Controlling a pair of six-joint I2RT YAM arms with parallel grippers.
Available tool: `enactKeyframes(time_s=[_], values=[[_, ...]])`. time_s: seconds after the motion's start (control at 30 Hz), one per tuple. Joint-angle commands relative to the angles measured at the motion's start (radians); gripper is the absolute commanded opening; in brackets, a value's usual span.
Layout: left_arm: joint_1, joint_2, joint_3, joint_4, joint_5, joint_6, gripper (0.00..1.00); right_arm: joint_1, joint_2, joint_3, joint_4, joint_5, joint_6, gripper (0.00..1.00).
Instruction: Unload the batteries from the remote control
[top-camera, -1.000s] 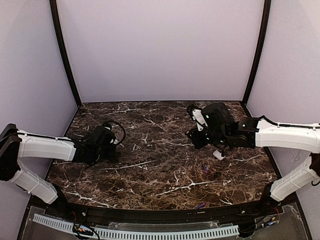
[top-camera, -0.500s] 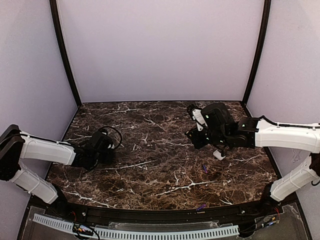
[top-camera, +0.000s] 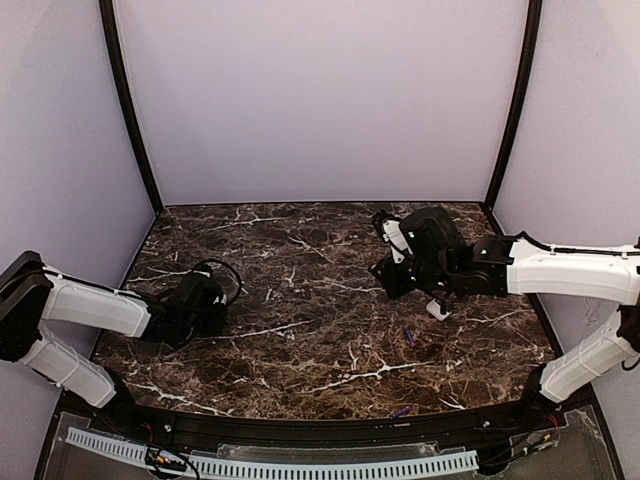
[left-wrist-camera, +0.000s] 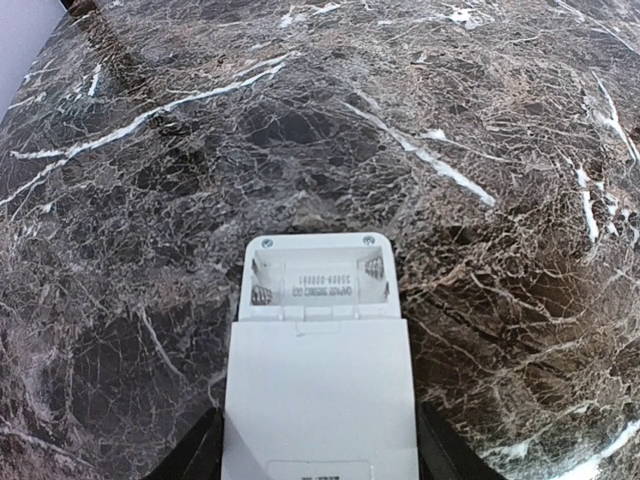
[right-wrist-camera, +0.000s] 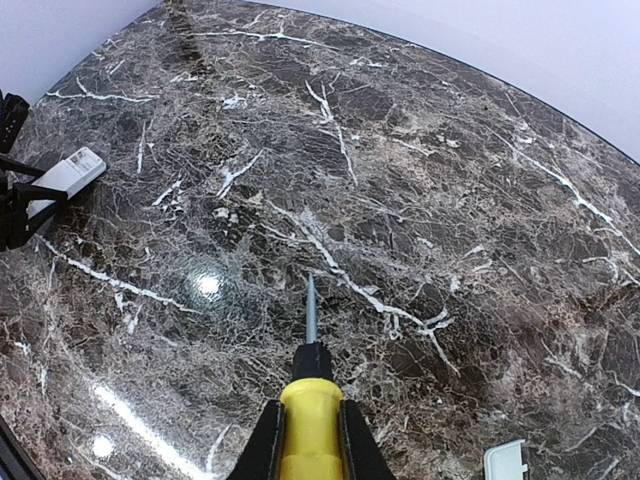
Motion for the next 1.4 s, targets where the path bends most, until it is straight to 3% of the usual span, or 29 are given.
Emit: enactKeyframes(time_s=[0.0, 0.2, 0.33, 0.5, 0.73, 1.0, 1.37], values=[[0.005, -0.012, -0.026, 0.008, 0.01, -0.011, 0.45, -0.007, 0.009, 0.003, 0.038, -0.009, 0.014, 0.0], [0.005, -0.022, -0.026, -0.002, 0.005, -0.01, 0.9, -0.007, 0.01, 0.005, 0.038, -0.017, 0.014, 0.0], [0.005, -0.037, -0.02, -0.016, 0.004, 0.003, 0.98, -0.007, 0.009, 0.007, 0.039, -0.021, 0.016, 0.0], [0.005, -0.089, 0.006, -0.052, 0.013, 0.071, 0.98, -0.007, 0.006, 0.012, 0.037, -0.029, 0.006, 0.0], [0.004, -0.22, 0.012, -0.031, 0.127, 0.224, 0.93, -0.023, 0.007, 0.029, 0.026, -0.117, -0.031, 0.0], [-0.064, -0.293, 0.011, 0.085, 0.298, 0.361, 0.87, -0.059, 0.043, 0.084, -0.038, -0.44, -0.128, 0.0], [-0.18, -0.293, 0.045, 0.176, 0.62, 0.575, 0.78, -0.059, 0.093, 0.138, -0.131, -0.725, -0.213, 0.0]])
